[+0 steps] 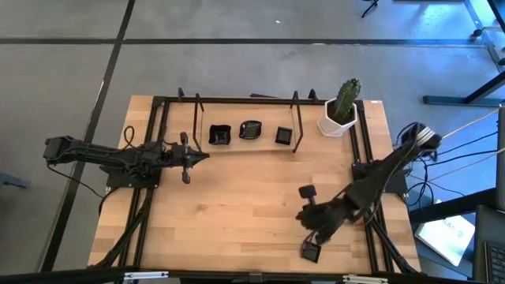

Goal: Pick & Place Mini shaped plates
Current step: Stack the square plate on the top of the square plate on the shelf

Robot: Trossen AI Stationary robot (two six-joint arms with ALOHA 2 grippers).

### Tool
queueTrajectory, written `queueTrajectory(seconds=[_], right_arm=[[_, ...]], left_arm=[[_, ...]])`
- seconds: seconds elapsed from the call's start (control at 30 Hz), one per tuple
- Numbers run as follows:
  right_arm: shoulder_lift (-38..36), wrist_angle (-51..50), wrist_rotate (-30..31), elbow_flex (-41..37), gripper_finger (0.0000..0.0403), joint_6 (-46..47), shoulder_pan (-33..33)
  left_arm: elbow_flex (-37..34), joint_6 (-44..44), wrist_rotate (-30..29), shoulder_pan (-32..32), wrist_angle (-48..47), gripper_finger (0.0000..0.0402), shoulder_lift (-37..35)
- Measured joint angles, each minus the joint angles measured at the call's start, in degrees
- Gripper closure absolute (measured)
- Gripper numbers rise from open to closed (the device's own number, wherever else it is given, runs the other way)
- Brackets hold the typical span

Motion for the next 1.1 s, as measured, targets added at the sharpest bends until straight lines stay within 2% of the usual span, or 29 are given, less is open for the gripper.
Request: queueTrajectory(seconds=[0.1,0.2,0.33,0.53,0.73,1.1], right_arm=[[8.18,-15.50,-6.78,12.50,0.0399,7.59,0.20],[16.74,-28.27,-9.51,23.51,0.0395,13.50,1.26],[26.79,-34.59,-13.17,34.77,0.0394,17.60,3.33],[38.03,-39.08,-14.84,46.44,0.0399,32.32,6.85],[43.76,-46.83,-13.18,54.51,0.0391,43.52,9.21],[44.32,-43.90,-20.14,55.22,0.0384,53.63,8.63]], left_arm=[[0.00,1.32,0.00,0.00,-0.42,0.0400,-0.02],[0.00,2.68,-0.02,0.00,-0.36,0.0399,0.00],[0.00,6.66,-0.14,0.00,0.15,0.0392,-0.02],[0.00,8.83,-0.23,0.00,0.89,0.0392,0.00],[0.00,10.91,-0.22,0.00,1.81,0.0397,-0.02],[0.00,15.44,-0.22,0.00,1.79,0.0394,-0.02]])
